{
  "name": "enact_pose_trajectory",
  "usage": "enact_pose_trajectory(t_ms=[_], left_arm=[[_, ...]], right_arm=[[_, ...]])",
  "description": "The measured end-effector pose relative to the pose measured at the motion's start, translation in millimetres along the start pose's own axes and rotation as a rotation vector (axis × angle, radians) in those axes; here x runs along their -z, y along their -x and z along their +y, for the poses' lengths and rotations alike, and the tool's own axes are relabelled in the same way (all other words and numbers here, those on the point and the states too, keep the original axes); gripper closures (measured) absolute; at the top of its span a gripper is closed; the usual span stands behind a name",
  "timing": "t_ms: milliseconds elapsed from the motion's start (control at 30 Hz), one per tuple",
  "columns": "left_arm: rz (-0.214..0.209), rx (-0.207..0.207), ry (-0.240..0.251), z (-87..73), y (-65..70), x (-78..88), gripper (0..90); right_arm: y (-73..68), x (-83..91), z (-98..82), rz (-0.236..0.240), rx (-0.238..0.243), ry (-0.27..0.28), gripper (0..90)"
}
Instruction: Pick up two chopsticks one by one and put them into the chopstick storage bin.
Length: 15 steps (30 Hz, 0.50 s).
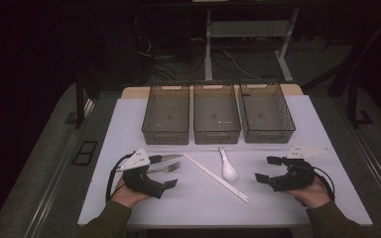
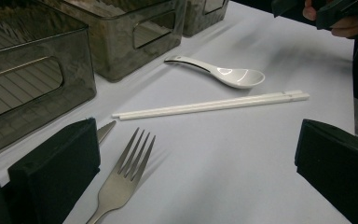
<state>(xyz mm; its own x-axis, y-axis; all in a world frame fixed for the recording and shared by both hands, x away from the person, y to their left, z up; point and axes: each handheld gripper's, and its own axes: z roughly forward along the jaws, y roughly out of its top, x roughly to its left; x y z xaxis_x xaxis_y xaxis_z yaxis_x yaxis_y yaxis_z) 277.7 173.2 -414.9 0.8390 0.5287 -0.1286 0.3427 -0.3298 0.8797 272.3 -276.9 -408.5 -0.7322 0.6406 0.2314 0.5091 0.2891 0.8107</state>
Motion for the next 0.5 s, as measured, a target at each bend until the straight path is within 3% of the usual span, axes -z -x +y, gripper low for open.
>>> enact_pose_trajectory(t_ms=[500], left_arm=[[-0.007, 0.002, -0.003, 0.2, 2.9, -2.4, 0.0]], right_arm=[[-9.0, -15.6, 9.4, 0.04, 0.011, -0.016, 25.1]])
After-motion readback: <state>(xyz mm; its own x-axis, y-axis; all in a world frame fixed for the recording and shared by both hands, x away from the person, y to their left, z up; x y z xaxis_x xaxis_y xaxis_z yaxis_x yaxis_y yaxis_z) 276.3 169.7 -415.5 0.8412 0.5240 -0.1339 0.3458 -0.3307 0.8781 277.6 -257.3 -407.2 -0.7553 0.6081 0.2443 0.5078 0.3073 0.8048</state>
